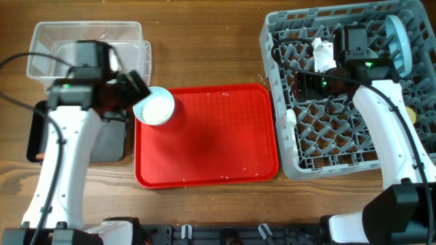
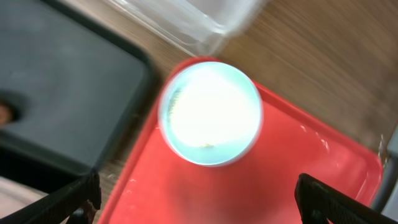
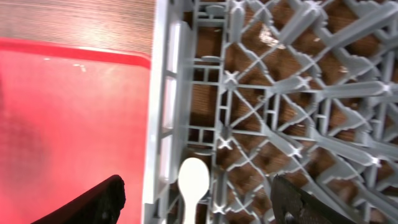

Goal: Sort waste into correct bins and load items into the dishwasher rack
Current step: 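Grasp the blue bowl of rice with the left gripper, then tip the rice from the blue bowl onto the black tray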

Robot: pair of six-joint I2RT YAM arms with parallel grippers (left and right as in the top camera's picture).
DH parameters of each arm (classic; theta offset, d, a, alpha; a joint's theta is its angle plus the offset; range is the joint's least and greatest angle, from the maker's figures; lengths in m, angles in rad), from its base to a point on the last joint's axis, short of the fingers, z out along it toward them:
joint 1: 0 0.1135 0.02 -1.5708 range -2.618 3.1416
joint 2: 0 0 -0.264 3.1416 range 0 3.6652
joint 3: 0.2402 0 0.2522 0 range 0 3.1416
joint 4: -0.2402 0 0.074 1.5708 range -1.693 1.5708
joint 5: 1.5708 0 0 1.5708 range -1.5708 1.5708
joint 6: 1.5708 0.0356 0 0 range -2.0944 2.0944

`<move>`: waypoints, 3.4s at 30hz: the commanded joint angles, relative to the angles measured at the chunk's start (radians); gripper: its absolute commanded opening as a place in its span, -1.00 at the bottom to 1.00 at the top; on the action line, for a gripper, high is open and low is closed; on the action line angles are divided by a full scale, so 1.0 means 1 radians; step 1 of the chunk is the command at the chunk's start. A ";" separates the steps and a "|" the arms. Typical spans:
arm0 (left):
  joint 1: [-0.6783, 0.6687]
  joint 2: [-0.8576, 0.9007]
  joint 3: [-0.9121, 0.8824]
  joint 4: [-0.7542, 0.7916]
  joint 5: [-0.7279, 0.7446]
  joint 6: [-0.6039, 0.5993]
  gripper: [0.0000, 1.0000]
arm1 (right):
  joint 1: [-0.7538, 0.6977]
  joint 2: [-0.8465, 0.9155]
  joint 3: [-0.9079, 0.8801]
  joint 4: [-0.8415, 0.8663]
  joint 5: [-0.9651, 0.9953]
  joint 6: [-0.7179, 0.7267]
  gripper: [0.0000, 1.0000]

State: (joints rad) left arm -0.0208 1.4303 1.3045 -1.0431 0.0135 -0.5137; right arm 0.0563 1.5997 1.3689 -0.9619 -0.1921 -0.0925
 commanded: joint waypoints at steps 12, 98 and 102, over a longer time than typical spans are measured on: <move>-0.297 0.439 0.004 0.267 -0.091 0.114 0.66 | 0.000 -0.020 -0.002 0.000 -0.076 0.018 0.55; 0.761 0.500 -0.123 -0.227 1.331 1.329 -0.92 | 0.000 -0.020 -0.002 -0.073 -0.010 0.014 0.53; 0.769 0.501 -0.125 -0.266 1.344 1.375 -0.92 | 0.000 -0.020 -0.002 -0.079 -0.006 0.013 0.53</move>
State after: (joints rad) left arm 0.7334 1.9217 1.1854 -1.3094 1.3136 0.8288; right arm 0.0563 1.5993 1.3689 -1.0363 -0.2157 -0.0860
